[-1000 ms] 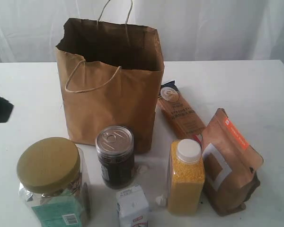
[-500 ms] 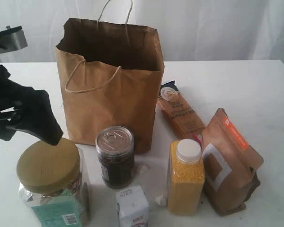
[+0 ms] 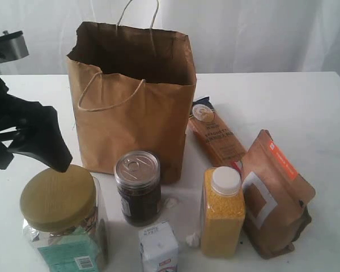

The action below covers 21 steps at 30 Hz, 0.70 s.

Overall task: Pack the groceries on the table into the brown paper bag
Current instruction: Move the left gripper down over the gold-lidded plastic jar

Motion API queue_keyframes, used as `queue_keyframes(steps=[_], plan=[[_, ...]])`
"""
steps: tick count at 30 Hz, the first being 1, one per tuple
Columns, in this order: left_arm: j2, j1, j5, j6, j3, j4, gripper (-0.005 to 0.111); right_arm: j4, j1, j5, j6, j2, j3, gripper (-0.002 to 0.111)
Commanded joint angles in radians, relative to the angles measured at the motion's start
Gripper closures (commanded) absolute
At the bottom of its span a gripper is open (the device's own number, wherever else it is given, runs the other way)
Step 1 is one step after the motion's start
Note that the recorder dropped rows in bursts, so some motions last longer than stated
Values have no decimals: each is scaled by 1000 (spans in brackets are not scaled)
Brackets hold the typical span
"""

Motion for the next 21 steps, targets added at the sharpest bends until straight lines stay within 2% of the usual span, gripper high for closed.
queue_keyframes(steps=[1, 10, 16, 21], plan=[[1, -5, 15, -33, -7, -2, 2, 0, -3, -7, -5, -6, 6, 108], [3, -16, 23, -38, -5, 14, 2, 0, -3, -7, -5, -6, 6, 108], [22, -151, 11, -72, -5, 58, 1, 0, -3, -7, -5, -6, 6, 108], [72, -192, 21, -92, -5, 58, 1, 0, -3, -7, -5, -6, 6, 108]])
